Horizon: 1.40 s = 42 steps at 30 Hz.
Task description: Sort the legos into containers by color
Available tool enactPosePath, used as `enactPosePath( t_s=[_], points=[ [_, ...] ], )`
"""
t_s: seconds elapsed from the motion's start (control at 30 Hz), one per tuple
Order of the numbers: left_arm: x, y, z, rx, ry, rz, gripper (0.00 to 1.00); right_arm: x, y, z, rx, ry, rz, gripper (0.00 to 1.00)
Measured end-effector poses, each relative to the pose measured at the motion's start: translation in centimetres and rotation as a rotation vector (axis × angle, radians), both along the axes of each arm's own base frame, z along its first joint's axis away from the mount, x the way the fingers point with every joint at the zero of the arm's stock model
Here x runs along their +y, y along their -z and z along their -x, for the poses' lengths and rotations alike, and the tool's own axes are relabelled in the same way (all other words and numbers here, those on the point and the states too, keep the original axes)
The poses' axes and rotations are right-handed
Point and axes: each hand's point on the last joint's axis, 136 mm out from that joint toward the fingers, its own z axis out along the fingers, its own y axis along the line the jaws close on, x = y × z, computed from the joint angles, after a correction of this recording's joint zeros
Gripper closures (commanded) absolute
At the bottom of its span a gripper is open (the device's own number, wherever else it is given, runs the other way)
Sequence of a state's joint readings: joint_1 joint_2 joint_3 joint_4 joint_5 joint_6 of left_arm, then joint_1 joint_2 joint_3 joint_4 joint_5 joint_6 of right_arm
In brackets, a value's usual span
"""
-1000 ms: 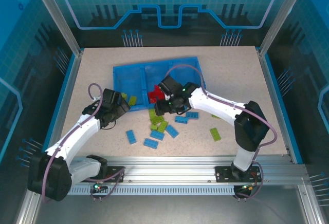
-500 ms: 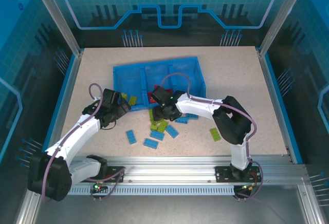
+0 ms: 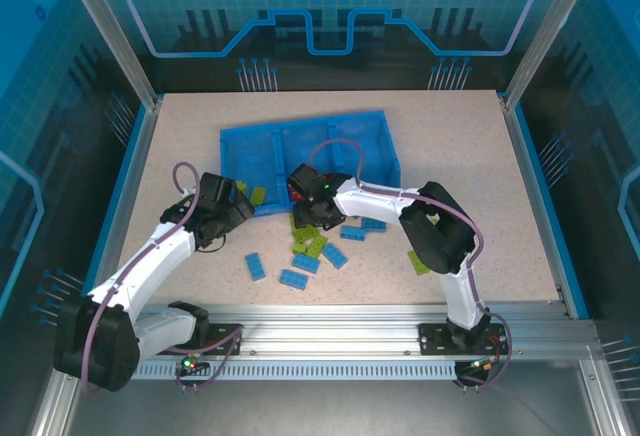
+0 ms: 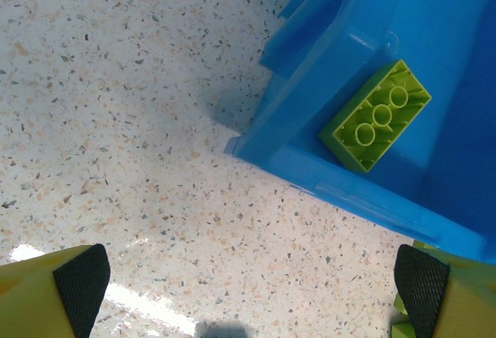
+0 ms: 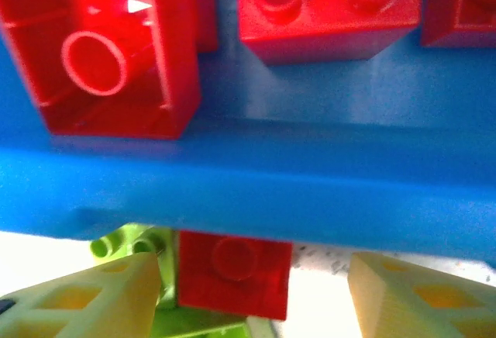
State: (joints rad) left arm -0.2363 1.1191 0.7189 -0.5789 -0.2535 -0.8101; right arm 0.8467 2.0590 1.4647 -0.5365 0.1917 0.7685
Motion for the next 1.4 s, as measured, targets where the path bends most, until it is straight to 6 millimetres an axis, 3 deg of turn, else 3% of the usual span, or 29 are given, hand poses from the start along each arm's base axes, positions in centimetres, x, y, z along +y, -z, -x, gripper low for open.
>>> enactPosePath(
  t_s=[0.33, 0.47, 0.57, 0.77, 0.93, 1.13, 1.27, 1.4],
  points=[
    [0.0, -0.2, 0.0, -0.007, 0.0, 0.002, 0.01, -0.6, 0.2, -0.7, -0.018, -0.014, 0.028, 0.68],
    [0.0, -0.2, 0.0, -0.008, 0.0, 0.002, 0.01, -0.4, -0.4, -0.3, -0.036, -0.038, 0.036, 0.71],
    [0.0, -0.2, 0.1, -0.007, 0.0, 0.002, 0.01, -0.3, -1.7, 0.5, -0.047, -0.055, 0.029, 0.71],
    [0.0, -0.2, 0.1, -0.007, 0.0, 0.002, 0.01, -0.1, -6.4, 0.9, -0.104, -0.083, -0.023, 0.71],
    [-0.1, -0.1, 0.1, -0.005, 0.002, 0.008, 0.01, 0.2, -9.3, -1.7, -0.16, -0.066, -0.064, 0.71],
    [-0.3, 1.1, 1.4, 0.05, 0.012, 0.023, 0.01, 0.2, -11.5, -8.9, -0.23, -0.023, -0.079, 0.71],
    [-0.7, 2.3, 3.0, 0.102, 0.016, 0.029, 0.01, 0.6, -10.4, -11.8, -0.224, -0.021, -0.054, 0.64],
    [-1.8, 3.0, 4.4, 0.142, 0.03, 0.047, 0.01, 0.4, -8.2, -12.2, -0.172, -0.024, -0.025, 0.46]
  ],
)
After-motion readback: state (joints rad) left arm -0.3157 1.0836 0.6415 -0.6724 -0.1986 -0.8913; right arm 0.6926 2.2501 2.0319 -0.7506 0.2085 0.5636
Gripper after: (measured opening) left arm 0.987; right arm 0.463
